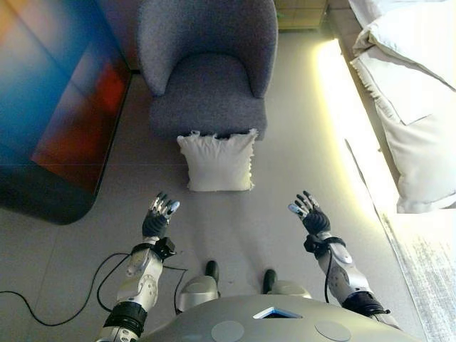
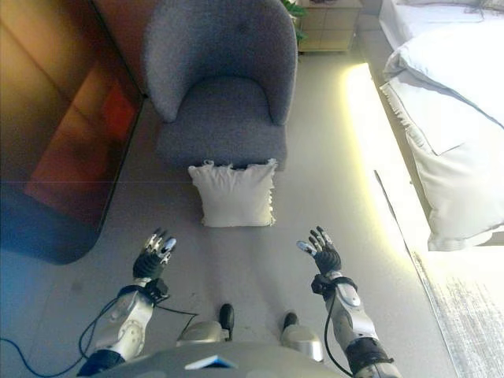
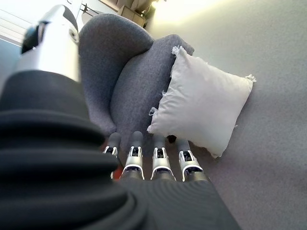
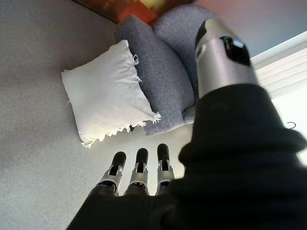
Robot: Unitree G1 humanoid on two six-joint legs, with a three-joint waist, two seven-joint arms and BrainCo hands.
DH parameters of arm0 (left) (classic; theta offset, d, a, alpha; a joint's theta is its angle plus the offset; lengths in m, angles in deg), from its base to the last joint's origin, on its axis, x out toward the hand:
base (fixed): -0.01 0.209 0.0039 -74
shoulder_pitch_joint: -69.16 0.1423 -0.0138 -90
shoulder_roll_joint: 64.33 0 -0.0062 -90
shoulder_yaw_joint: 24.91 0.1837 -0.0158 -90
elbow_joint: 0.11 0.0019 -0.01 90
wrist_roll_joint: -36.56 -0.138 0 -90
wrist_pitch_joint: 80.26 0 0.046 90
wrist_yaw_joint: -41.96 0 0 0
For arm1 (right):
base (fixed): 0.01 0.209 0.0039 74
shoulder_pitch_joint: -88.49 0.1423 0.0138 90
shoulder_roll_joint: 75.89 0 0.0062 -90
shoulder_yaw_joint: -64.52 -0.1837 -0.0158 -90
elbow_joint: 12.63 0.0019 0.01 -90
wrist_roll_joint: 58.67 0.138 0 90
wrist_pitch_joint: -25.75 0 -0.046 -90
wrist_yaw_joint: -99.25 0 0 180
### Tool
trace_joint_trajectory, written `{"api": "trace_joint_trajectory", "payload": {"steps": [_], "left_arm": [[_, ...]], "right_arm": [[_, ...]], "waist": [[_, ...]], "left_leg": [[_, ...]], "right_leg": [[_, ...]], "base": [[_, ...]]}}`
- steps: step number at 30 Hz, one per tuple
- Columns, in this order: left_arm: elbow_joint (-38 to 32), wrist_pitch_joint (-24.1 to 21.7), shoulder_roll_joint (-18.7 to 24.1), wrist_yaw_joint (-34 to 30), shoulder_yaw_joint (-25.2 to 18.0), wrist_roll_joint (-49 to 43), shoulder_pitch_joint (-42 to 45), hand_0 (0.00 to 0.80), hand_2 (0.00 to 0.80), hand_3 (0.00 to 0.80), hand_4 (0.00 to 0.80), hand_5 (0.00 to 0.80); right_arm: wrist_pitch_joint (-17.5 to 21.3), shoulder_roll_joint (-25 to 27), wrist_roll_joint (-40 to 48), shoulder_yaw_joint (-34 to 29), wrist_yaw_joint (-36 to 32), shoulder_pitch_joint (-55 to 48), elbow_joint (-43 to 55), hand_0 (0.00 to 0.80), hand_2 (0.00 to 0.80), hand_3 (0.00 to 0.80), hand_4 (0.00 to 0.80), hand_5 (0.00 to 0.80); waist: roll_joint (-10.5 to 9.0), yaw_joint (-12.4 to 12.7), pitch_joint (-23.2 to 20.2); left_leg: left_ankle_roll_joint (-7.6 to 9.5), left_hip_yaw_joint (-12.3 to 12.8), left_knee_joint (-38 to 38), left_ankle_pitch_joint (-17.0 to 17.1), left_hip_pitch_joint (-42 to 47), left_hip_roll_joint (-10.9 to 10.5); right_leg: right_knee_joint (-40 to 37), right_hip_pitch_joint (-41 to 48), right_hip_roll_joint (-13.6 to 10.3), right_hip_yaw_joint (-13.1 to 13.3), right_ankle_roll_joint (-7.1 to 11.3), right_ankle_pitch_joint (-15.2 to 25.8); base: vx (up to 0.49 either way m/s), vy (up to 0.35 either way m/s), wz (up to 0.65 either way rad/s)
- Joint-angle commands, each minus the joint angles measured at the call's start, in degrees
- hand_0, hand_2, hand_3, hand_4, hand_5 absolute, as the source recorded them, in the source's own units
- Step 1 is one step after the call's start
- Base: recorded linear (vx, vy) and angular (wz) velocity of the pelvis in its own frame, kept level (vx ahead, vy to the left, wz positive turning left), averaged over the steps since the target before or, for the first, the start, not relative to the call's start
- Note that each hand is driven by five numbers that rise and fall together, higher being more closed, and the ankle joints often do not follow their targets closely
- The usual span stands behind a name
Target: Pick up the cushion and take it to the sofa
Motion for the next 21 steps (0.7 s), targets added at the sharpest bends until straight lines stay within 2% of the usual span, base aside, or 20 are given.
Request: {"api": "trace_joint_trajectory", "payload": {"steps": [1, 7, 11, 15, 21], "left_arm": [[-3.51, -1.93, 1.14, -0.84, 0.85, -2.50, -3.92, 0.000, 0.000, 0.000, 0.000, 0.000], [-4.83, -2.02, 1.04, -3.33, 0.25, -0.49, -1.79, 0.000, 0.000, 0.000, 0.000, 0.000], [-4.40, -1.56, 1.40, -2.43, 0.08, -1.20, -1.42, 0.000, 0.000, 0.000, 0.000, 0.000], [-3.90, -1.91, 1.91, 1.13, 0.57, -6.21, -1.45, 0.000, 0.000, 0.000, 0.000, 0.000], [-3.98, -1.79, 2.17, 1.51, 0.85, -5.99, -1.98, 0.000, 0.000, 0.000, 0.000, 0.000]], "right_arm": [[1.69, -0.70, 2.60, 0.65, -0.80, 1.37, 5.50, 0.000, 0.000, 0.000, 0.000, 0.000], [1.51, -1.12, 2.39, 0.15, -0.83, -0.07, 5.05, 0.000, 0.000, 0.000, 0.000, 0.000], [1.71, -0.97, 2.10, 0.28, -1.02, 0.08, 5.17, 0.000, 0.000, 0.000, 0.000, 0.000], [1.88, -1.06, 1.99, 0.46, -0.13, 0.41, 5.22, 0.000, 0.000, 0.000, 0.000, 0.000], [2.56, -0.78, 1.64, 0.79, 0.23, 0.93, 5.08, 0.000, 0.000, 0.000, 0.000, 0.000]], "waist": [[-1.54, 0.59, -0.54], [-1.61, 0.63, -0.85], [-1.55, 0.65, -0.81], [-1.50, 0.74, -0.96], [-1.57, 0.78, -1.01]], "left_leg": [[1.87, 1.37, 3.08, -3.14, -0.60, -1.41], [1.73, 1.37, 2.74, -3.20, 0.32, -1.27], [1.61, 1.33, 2.43, -3.00, 0.47, -1.19], [1.52, 1.00, 1.98, -2.80, 0.72, -1.23], [1.45, 1.02, 2.25, -2.92, 0.82, -1.16]], "right_leg": [[3.78, -2.62, -1.19, -0.18, 0.63, 1.29], [3.13, -1.62, -0.93, -0.22, 0.47, 1.34], [2.94, -1.52, -0.71, -0.36, 0.38, 1.32], [2.76, -1.27, -0.54, -0.48, 0.34, 1.22], [2.83, -1.03, -0.36, -0.54, 0.14, 0.96]], "base": [[0.000, 0.000, 0.00], [0.011, -0.010, 0.00], [0.000, 0.000, 0.00], [0.000, 0.000, 0.00], [0.000, 0.000, 0.00]]}}
